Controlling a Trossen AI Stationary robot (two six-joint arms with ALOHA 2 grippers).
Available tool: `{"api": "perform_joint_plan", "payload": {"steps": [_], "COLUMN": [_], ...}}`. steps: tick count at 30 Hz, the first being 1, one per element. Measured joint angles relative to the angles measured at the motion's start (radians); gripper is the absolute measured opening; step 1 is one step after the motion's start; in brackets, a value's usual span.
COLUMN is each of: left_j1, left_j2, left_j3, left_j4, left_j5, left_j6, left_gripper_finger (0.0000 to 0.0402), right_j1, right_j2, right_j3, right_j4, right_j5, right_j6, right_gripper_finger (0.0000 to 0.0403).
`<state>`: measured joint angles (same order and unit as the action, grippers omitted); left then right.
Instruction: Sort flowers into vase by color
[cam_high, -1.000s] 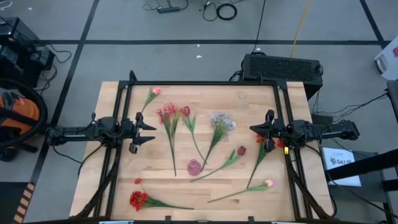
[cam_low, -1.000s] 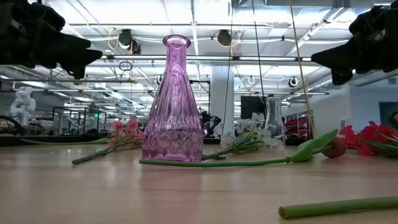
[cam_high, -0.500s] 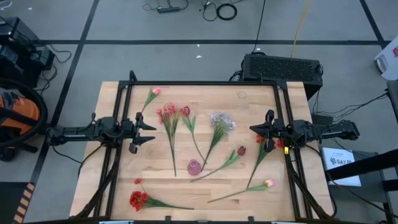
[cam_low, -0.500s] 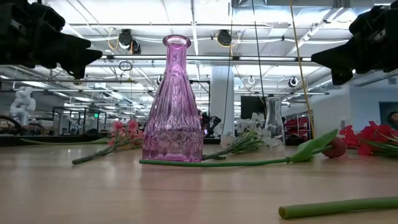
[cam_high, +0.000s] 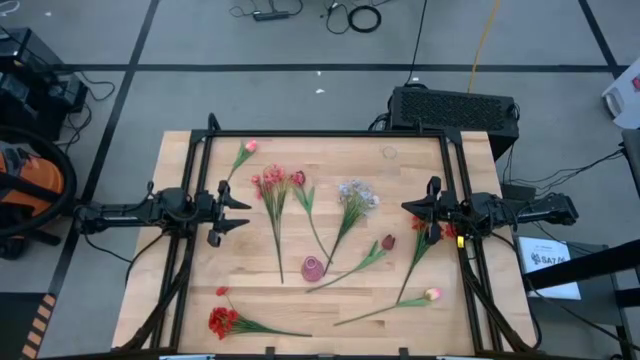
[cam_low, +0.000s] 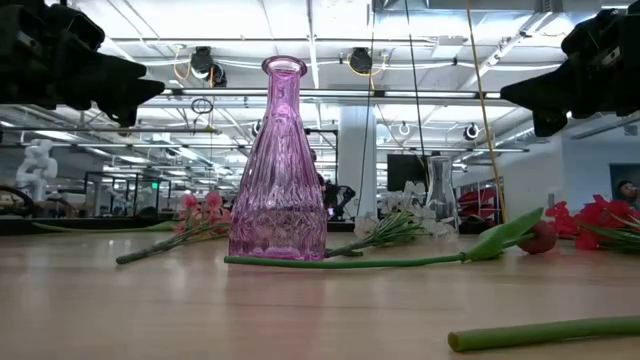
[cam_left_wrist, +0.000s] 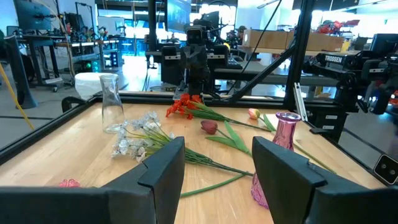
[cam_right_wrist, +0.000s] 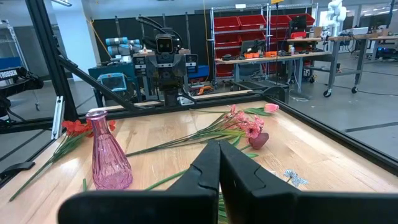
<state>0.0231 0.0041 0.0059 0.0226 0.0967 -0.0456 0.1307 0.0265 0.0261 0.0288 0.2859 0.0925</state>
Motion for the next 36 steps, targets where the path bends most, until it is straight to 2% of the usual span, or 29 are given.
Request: {"api": "perform_joint_plan", "payload": {"steps": [20,31,33,36], "left_j1": [0.000,0.000,0.000,0.000], "left_j2": [0.000,0.000,0.000,0.025], "left_j3": [0.000,0.000,0.004,0.065], "left_j4": [0.046,0.239,0.258,0.142], "left_j5": [0.002,-0.007,-0.061,-0.167], "left_j6": [-0.006,-0.343,-0.393,-0.441], "left_gripper_finger": [0.0194,0.0194,0.0194,0.0194], "right_j1": [0.000,0.000,0.000,0.000], "right_j2": [0.000,0.000,0.000,0.000], "right_j3": [0.000,0.000,0.000,0.000], "right_j4": [0.000,0.000,0.000,0.000], "right_j5": [0.000,0.000,0.000,0.000], "right_j6": [0.000,0.000,0.000,0.000], "right_gripper_finger": [0.0000,0.0000,0.0000,0.0000]}}
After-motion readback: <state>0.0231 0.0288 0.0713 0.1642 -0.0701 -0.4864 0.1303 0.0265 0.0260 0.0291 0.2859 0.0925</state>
